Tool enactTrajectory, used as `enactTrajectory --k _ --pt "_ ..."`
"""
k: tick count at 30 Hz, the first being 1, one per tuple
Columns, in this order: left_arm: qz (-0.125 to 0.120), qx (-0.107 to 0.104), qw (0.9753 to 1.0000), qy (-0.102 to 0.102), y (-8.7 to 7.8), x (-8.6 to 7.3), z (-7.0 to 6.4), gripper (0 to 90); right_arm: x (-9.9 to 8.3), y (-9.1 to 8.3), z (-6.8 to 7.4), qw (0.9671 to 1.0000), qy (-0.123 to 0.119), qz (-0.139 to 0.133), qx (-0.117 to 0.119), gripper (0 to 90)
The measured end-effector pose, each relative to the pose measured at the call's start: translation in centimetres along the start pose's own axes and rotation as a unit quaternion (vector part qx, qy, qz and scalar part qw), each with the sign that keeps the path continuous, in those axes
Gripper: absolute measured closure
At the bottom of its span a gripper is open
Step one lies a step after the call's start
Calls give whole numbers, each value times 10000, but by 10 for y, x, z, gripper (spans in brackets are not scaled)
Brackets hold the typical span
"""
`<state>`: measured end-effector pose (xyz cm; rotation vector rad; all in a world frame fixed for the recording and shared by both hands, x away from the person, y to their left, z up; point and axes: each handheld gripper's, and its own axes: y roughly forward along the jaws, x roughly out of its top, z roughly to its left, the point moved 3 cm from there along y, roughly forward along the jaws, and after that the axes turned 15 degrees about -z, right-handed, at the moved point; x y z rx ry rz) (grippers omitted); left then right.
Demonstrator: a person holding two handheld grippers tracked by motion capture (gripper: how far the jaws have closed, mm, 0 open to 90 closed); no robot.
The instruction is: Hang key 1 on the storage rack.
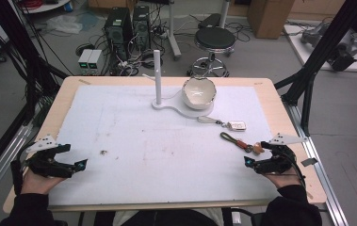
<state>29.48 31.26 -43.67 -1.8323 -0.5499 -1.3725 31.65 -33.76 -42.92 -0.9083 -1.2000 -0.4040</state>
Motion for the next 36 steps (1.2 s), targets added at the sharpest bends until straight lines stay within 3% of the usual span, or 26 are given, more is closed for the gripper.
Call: enactTrajectory --k 11,17,23,36 --pt "-25 -12 10000 13 0 -1 -1 17 -1 0 -3 10000 11 27 -34 5" --pt "-8 -18 10000 9 0 -3 0 17 9 6 0 9999 -60 89 15 6" --pt "-2 -45 10000 -45 0 -6 0 17 13 19 3 9991 -231 359 77 6" --pt "78 -48 10000 -15 2 -6 0 17 27 33 1 9976 -263 632 104 6"
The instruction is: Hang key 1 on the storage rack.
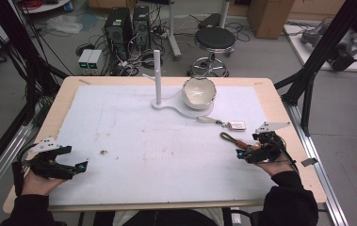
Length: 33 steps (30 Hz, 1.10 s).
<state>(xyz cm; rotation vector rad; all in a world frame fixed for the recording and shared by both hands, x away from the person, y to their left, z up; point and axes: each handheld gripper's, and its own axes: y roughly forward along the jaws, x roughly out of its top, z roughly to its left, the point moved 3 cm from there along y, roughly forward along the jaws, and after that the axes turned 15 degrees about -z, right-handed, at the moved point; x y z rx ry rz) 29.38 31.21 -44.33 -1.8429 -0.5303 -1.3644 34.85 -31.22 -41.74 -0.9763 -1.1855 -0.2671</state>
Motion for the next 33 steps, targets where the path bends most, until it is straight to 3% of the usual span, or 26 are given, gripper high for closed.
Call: enactTrajectory --k 13,17,22,29,31,32,33 --pt "-28 -29 10000 -4 -1 0 0 17 17 18 -3 9995 -139 285 -4 6" --pt "-10 -26 10000 -1 0 -1 0 17 18 28 -5 9981 -291 543 -64 6" --pt "-20 -41 10000 -10 -1 0 0 17 15 43 -19 9973 -70 730 -42 10" --pt "10 -49 10000 3 -1 -1 1 17 12 44 -32 9968 85 795 -36 45" --pt "16 -47 10000 2 -1 -1 1 17 8 45 -38 9955 192 928 -46 85" --pt "16 -44 10000 5 -1 -1 1 17 6 45 -40 9949 195 992 -3 154" --pt "14 -43 10000 7 -1 -1 1 17 6 45 -40 9949 195 992 -3 154"
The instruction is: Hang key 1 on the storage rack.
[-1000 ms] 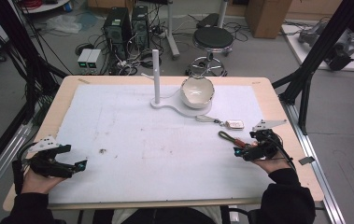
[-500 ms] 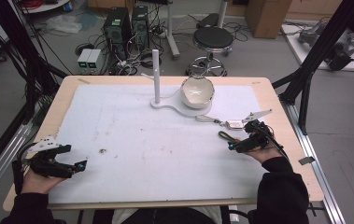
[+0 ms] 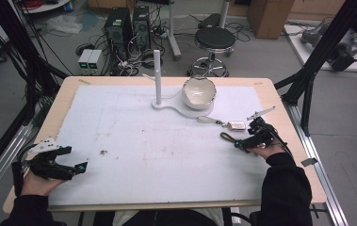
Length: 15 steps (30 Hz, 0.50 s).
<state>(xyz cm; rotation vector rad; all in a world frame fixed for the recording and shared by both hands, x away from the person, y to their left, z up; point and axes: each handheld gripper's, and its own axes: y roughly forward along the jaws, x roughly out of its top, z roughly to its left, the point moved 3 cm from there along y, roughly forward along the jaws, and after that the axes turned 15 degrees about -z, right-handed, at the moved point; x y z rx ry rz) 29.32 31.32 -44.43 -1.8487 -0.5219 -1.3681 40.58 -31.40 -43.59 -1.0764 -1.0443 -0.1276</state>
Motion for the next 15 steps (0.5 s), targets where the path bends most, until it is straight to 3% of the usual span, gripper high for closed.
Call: enactTrajectory --k 2,7,12,13,15 --pt "-5 5 10000 5 0 0 0 17 -3 3 -3 9999 -25 165 6 189" --pt "-84 46 9999 62 -2 1 -1 17 -5 3 -4 9996 -99 241 -127 321" --pt "-73 36 9999 77 -1 1 -1 17 -6 6 -3 9992 -149 366 -19 397" --pt "-61 25 10000 69 -1 1 -1 17 -8 8 -3 9987 -164 478 -22 479" --pt "-49 39 9999 87 -1 1 -1 17 -9 10 -3 9984 -138 553 16 551"
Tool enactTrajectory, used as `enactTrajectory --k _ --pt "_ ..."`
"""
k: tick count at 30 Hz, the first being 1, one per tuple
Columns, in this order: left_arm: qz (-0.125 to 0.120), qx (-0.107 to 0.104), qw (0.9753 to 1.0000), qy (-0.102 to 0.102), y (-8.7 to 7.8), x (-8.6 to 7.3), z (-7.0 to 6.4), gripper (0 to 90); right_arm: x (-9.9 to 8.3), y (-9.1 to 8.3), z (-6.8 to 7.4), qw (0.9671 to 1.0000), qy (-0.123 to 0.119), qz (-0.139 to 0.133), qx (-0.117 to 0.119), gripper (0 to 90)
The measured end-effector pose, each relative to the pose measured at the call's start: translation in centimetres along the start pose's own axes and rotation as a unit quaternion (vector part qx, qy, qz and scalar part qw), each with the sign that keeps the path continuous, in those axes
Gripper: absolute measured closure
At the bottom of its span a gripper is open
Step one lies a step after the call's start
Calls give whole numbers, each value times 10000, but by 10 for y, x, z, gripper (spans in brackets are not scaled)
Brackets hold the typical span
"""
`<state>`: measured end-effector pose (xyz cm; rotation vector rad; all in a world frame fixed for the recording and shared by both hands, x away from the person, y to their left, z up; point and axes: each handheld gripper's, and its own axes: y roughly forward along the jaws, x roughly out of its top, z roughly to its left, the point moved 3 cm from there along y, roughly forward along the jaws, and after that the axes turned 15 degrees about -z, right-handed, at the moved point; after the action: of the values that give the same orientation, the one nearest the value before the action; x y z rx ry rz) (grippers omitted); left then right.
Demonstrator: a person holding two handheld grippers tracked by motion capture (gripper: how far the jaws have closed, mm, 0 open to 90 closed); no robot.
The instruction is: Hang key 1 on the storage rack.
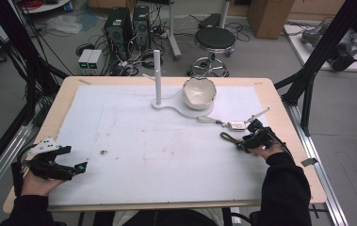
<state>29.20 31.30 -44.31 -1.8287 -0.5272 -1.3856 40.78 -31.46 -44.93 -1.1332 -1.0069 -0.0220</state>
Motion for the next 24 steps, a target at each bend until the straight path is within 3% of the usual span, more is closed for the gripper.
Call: enactTrajectory --k 1,2,6,11,15,16,20,24 --pt "0 0 10000 0 0 0 0 17 0 0 0 10000 0 0 0 551" --pt "-38 -2 10000 9 0 0 0 17 0 -1 1 10000 -71 -24 -20 673" --pt "-41 -1 10000 18 0 0 -1 17 -1 -2 3 9998 -164 -20 62 707" --pt "-29 -4 10000 25 0 0 -1 17 -1 -3 5 9997 -263 -23 5 719" --pt "-19 -8 10000 37 0 0 -1 18 0 -5 7 9998 -172 -30 11 720" --pt "-20 -9 10000 36 0 1 -1 19 1 -9 9 9998 -58 -134 121 720" --pt "-29 -6 10000 51 -1 1 -1 19 5 -20 9 9988 122 -448 156 720" --pt "-16 -19 10000 52 0 1 -2 19 9 -26 12 9987 151 -476 131 720"
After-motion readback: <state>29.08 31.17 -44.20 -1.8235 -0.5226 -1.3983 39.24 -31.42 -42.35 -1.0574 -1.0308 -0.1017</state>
